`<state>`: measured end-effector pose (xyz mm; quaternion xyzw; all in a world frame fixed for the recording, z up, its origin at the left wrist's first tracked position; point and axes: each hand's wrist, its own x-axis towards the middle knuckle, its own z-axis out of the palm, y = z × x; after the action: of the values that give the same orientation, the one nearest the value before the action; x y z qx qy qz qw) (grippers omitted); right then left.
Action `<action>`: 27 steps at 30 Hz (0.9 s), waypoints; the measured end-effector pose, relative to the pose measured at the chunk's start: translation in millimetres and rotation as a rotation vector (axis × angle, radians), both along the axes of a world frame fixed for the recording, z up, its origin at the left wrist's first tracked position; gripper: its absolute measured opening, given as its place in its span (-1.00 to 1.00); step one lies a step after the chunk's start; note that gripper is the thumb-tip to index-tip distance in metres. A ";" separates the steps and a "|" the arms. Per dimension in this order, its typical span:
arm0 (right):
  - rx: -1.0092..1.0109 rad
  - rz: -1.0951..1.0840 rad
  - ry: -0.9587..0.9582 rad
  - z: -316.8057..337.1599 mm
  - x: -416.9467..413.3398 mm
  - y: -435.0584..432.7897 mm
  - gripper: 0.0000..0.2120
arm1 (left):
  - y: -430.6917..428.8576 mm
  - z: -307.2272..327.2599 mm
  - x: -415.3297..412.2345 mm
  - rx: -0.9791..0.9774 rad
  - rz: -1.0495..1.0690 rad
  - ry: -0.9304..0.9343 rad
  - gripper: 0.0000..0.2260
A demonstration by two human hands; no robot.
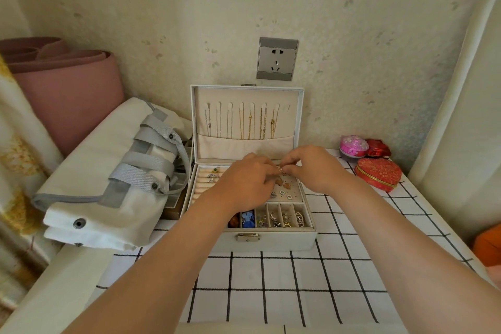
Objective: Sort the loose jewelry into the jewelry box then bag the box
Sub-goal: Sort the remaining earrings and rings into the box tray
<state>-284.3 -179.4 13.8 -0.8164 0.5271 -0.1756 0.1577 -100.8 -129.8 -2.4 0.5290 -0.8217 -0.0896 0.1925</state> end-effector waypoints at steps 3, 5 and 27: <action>0.005 -0.003 -0.002 -1.1 1.4 0.5 -0.87 | -0.4 0.3 0.0 0.001 -0.008 -0.006 -0.72; 0.009 0.002 -0.004 -0.6 1.6 -0.5 -0.85 | -0.1 0.6 -0.5 -0.001 0.000 0.001 -0.72; -0.008 -0.025 -0.153 8.6 -38.5 6.0 -0.79 | 10.7 14.9 -1.5 -0.028 0.080 0.205 -0.74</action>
<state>-322.8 -173.4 22.4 -0.7944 0.5231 -0.2415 0.1921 -102.3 -119.1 12.5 0.5467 -0.7771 -0.1237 0.2863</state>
